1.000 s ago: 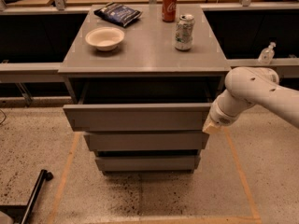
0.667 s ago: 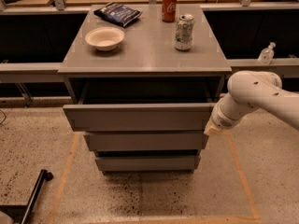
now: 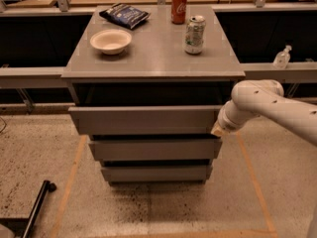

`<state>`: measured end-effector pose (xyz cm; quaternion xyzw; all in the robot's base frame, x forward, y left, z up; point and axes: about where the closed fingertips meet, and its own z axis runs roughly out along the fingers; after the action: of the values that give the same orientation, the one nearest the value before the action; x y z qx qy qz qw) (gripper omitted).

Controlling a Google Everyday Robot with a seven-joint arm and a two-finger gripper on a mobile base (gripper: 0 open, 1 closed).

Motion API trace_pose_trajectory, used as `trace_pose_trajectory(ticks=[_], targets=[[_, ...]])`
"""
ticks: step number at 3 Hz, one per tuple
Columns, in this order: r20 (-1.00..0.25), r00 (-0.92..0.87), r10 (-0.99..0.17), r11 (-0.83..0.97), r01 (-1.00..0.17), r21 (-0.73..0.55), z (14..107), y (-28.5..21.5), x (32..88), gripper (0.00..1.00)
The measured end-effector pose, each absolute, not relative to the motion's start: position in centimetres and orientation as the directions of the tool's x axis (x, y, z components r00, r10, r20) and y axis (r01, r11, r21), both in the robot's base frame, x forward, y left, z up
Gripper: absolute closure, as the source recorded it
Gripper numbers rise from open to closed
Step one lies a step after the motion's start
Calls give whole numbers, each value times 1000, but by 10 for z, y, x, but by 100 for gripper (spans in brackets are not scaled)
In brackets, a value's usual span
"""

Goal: Close top drawer

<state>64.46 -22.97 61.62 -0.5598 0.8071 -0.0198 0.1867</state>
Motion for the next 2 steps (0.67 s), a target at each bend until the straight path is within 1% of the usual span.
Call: trace_pose_trajectory(ticks=[1,2], targets=[[-279,-304,-911,373,-896,-241,616,-229,644,100],[-299,-264,-917,348,-896,-276,621,-223,676,100]])
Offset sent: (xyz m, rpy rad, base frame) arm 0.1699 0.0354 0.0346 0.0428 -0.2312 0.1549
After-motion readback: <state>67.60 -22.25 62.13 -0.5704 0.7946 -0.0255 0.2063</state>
